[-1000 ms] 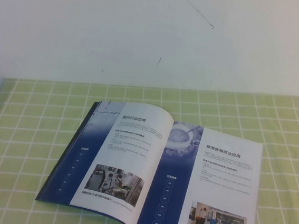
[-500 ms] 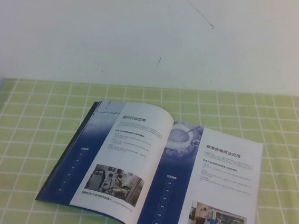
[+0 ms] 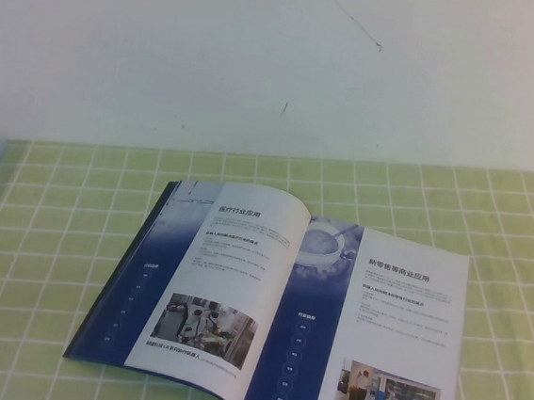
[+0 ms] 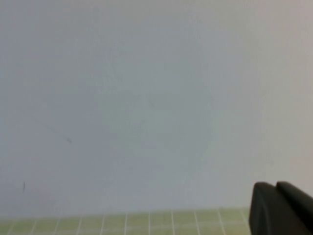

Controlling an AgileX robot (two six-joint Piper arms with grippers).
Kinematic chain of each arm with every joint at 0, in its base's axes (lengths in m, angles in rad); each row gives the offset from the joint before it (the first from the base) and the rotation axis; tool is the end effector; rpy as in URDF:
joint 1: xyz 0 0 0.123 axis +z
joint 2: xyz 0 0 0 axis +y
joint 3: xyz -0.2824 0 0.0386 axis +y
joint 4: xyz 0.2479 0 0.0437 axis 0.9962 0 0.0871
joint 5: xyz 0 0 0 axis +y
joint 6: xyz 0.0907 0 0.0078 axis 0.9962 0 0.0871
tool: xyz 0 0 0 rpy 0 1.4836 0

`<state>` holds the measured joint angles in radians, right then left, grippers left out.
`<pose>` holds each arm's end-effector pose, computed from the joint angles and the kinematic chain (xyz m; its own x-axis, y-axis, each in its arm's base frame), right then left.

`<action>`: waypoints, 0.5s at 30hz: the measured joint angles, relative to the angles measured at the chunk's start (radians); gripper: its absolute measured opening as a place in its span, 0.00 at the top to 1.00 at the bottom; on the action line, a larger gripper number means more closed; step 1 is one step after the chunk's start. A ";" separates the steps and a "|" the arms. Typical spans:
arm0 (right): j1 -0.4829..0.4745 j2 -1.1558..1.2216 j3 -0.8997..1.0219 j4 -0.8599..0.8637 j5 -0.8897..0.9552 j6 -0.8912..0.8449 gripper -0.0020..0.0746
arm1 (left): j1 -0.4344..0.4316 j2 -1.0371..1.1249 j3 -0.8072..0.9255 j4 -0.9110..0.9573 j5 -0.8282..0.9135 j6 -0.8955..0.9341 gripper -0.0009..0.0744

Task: Close book
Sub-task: 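Close the open booklet and leave it lying on the table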

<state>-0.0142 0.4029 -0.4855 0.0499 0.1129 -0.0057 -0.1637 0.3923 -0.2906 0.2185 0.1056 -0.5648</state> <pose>0.0897 -0.0008 0.3383 0.0573 0.0431 -0.9974 0.0061 0.9990 0.0435 0.0943 -0.0134 0.2741 -0.1567 -0.3192 -0.9347 0.0927 0.9374 -0.3357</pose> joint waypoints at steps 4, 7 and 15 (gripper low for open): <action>0.000 0.142 -0.044 0.022 0.095 0.000 0.98 | -0.030 0.151 -0.001 0.000 0.014 -0.002 0.99; 0.000 0.244 -0.069 0.026 0.165 -0.059 0.98 | -0.033 0.224 -0.001 -0.006 0.011 -0.020 0.99; 0.000 0.537 -0.201 0.116 0.451 -0.349 0.98 | -0.033 0.374 -0.010 0.020 -0.126 -0.083 0.99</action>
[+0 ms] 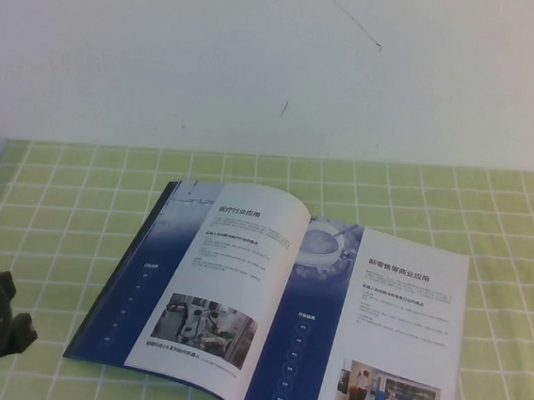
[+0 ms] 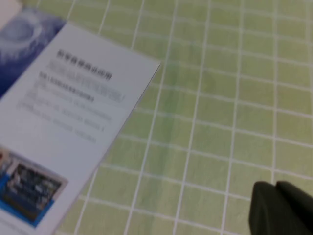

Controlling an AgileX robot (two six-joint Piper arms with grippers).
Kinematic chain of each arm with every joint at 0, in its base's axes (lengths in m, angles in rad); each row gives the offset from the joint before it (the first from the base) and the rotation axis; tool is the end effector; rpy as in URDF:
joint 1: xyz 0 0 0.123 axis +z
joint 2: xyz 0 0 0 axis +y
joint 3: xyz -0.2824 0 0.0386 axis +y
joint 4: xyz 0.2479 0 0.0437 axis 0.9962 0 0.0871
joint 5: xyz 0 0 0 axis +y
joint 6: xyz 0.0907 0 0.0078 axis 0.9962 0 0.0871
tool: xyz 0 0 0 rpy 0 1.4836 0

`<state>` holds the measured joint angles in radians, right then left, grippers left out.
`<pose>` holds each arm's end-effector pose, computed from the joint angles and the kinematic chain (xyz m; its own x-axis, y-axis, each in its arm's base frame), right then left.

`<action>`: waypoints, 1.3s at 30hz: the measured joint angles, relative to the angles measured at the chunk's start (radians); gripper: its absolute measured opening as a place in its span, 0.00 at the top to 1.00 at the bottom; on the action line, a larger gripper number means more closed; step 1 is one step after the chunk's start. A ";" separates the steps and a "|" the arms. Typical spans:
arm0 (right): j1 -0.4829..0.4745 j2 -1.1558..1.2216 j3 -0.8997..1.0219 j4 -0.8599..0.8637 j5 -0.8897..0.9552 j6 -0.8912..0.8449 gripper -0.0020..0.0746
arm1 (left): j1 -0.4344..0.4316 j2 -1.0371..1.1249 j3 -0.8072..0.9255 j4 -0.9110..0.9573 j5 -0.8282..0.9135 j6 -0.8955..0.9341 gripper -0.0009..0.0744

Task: Close book
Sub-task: 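Close the open booklet and leave it lying on the table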

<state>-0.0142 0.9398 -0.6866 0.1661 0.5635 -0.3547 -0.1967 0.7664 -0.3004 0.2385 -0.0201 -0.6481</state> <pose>0.1835 0.0055 0.2939 -0.6356 -0.2025 -0.7450 -0.1913 0.9762 -0.1020 0.1466 -0.0296 0.2422 -0.3959 -0.3272 -0.8580 0.0459 0.9261 -0.3744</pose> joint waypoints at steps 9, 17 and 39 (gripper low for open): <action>0.000 0.312 -0.211 0.294 0.149 -0.345 0.98 | -0.136 0.040 -0.263 0.052 0.397 0.101 0.99; 0.097 0.513 -0.374 0.436 0.212 -0.462 0.98 | -0.249 0.168 -0.501 -0.058 0.724 0.343 0.99; 0.269 1.005 -0.410 0.347 0.144 -0.491 0.98 | -0.209 0.687 -0.760 -0.031 0.717 0.444 0.99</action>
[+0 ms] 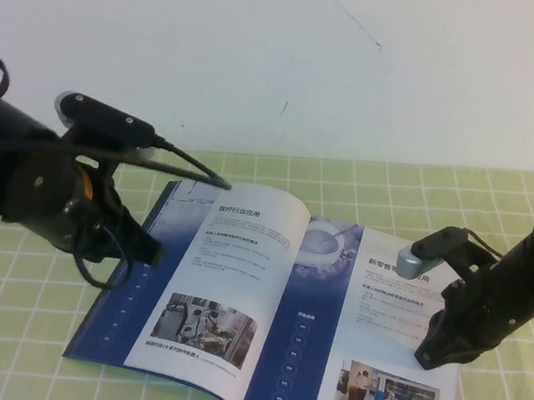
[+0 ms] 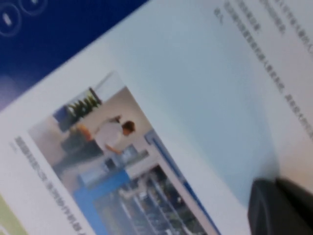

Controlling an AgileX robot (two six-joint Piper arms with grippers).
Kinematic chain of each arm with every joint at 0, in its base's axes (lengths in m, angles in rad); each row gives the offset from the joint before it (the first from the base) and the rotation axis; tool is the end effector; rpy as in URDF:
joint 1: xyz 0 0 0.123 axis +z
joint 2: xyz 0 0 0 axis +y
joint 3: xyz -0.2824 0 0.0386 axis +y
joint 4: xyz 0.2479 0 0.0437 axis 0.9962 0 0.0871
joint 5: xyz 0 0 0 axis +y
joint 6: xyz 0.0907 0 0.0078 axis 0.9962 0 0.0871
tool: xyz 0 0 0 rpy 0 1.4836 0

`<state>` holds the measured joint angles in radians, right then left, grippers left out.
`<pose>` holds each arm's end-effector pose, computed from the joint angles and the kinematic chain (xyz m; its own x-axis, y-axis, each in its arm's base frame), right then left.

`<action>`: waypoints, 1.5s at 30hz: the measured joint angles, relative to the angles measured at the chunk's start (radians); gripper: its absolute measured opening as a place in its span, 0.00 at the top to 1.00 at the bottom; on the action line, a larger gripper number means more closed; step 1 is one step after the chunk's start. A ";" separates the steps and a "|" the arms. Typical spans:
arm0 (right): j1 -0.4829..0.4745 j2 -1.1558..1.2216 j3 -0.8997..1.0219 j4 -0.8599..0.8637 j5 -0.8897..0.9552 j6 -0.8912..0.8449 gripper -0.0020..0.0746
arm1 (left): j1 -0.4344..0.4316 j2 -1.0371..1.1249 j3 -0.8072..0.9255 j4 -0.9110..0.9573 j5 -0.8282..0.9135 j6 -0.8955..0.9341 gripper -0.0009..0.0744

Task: Close book
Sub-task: 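Close the open booklet and leave it lying on the table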

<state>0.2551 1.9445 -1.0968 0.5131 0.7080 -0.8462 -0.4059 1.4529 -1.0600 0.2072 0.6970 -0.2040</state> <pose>0.3316 0.1166 0.1298 -0.7377 -0.6111 -0.2870 -0.6711 0.7103 0.2123 0.2805 -0.1074 0.2778 -0.7828 0.2887 -0.5513 0.2907 0.9529 0.0863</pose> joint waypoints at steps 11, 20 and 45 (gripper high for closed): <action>0.000 0.037 -0.024 -0.026 0.037 0.013 0.98 | 0.188 0.267 -0.184 -0.157 0.033 0.043 0.99; 0.000 0.038 -0.027 -0.030 0.041 0.020 0.98 | 0.202 0.506 -0.286 -0.148 -0.001 0.070 0.99; 0.000 0.040 -0.028 -0.030 0.039 0.020 0.98 | 0.107 0.620 -0.367 -0.626 0.113 0.432 0.99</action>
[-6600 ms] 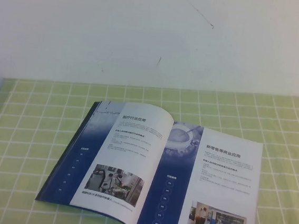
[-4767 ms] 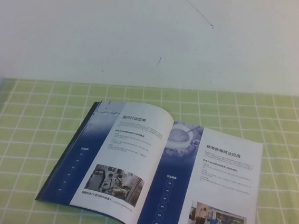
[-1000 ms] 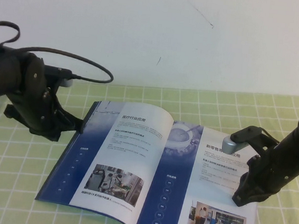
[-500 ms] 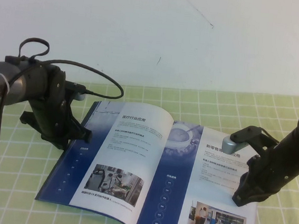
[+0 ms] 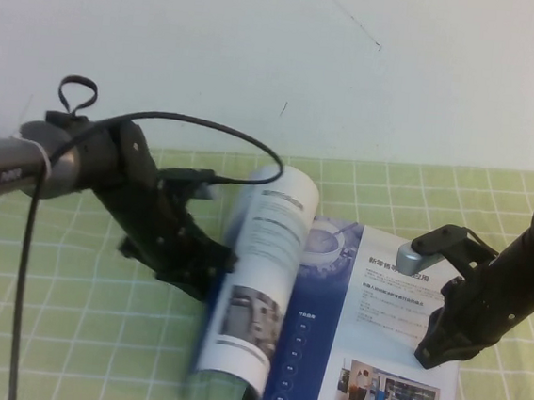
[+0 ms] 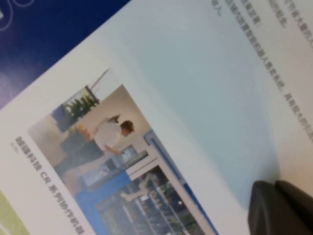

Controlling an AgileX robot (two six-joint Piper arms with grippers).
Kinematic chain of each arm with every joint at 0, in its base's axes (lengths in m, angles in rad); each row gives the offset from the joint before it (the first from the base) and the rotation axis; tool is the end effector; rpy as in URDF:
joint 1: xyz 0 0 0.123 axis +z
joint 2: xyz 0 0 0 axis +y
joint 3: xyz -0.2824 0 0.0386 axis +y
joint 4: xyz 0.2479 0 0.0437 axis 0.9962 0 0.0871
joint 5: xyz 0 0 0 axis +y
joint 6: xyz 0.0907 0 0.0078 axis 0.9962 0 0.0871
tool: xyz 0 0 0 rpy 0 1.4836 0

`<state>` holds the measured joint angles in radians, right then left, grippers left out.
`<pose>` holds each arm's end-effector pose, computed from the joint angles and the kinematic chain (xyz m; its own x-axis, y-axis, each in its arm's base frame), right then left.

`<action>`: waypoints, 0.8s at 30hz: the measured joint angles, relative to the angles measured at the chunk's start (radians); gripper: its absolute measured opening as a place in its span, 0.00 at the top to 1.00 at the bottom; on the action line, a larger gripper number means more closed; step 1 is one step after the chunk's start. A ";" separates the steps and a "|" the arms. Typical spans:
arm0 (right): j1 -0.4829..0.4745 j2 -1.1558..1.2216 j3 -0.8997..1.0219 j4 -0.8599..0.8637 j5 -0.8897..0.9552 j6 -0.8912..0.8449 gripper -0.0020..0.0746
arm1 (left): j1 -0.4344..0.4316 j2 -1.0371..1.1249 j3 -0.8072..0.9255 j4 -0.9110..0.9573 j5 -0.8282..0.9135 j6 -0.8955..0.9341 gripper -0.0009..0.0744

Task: Close book
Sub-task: 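Close the open booklet and leave it lying on the table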

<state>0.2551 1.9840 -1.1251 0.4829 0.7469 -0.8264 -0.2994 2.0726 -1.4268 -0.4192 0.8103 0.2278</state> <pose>0.3346 0.1170 0.1211 -0.7407 -0.6278 -0.2394 -0.6714 0.7040 0.2313 0.3887 -0.1481 0.1534 -0.9488 0.2227 -0.2240 0.2849 0.9096 -0.3024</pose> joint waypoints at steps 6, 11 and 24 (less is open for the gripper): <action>0.000 0.000 -0.001 0.000 0.000 0.000 0.98 | -0.045 0.021 0.011 -0.425 0.068 0.272 0.99; 0.003 -0.004 -0.043 -0.091 0.038 0.061 0.98 | -0.049 0.014 0.011 -0.660 0.143 0.439 0.99; 0.006 -0.385 -0.298 -0.682 0.338 0.424 0.98 | -0.050 -0.254 0.011 -0.268 0.063 0.313 0.99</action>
<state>0.2610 1.5989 -1.4235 -0.1987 1.0852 -0.4026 -0.3498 1.8184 -1.4153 -0.6872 0.8736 0.5404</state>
